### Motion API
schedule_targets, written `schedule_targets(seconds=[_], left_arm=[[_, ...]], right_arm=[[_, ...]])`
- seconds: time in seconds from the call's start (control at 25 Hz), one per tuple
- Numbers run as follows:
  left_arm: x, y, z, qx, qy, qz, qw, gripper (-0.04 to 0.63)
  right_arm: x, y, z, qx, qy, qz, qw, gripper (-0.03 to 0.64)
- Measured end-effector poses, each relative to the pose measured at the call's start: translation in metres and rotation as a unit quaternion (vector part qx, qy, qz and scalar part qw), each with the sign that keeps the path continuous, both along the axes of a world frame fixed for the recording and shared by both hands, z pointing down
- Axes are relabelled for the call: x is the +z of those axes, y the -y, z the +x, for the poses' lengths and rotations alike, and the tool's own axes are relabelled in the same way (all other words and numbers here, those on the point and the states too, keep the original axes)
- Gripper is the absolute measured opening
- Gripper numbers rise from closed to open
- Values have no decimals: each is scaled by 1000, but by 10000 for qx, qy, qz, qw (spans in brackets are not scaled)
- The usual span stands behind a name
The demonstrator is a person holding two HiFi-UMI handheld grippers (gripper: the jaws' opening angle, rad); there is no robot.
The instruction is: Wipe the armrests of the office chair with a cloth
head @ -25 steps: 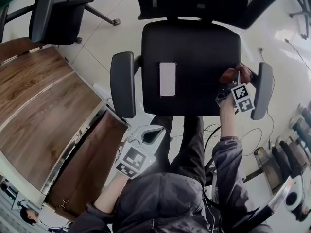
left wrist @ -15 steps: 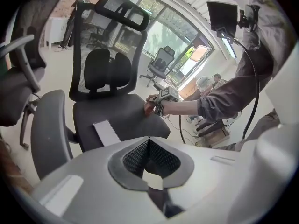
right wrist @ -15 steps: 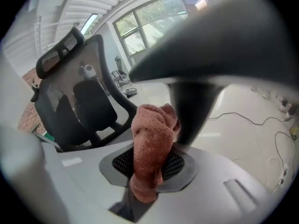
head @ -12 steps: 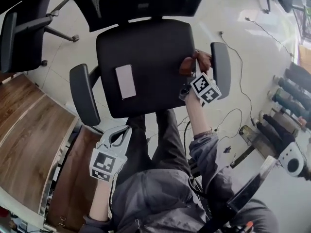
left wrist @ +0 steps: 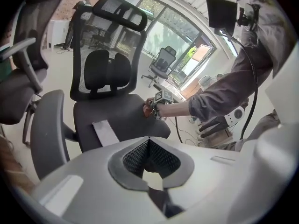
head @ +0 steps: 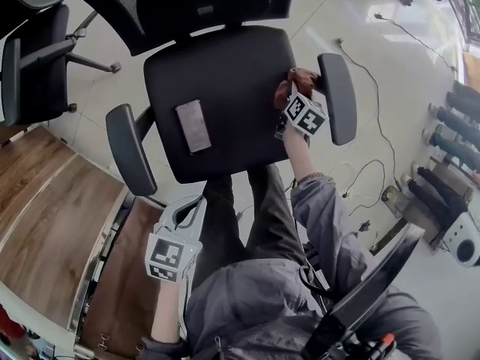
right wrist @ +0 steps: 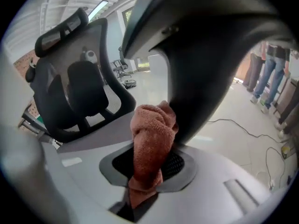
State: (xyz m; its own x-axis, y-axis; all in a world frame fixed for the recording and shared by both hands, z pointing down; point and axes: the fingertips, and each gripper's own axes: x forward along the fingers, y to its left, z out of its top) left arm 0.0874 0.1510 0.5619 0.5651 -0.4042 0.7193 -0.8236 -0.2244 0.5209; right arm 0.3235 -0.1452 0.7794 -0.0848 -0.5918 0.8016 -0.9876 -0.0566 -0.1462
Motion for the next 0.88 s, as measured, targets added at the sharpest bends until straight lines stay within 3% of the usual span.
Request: schedule_targets(seconds=[0.24, 0.56, 0.72, 0.88], left_arm=[[-3, 2, 1, -280, -23, -62, 9996, 9], [-37, 25, 25, -406, -19, 311, 9987, 9], [-55, 38, 28, -435, 20, 563, 9975, 9], [-72, 43, 36, -391, 20, 689, 9969, 9]], right_arm=[[-6, 2, -9, -367, 63, -31, 9993, 96], [-100, -17, -35, -1115, 389, 414, 9921, 96], [-150, -20, -42, -1595, 558, 569, 9840, 95], [-189, -29, -49, -2508, 471, 661, 9646, 96]])
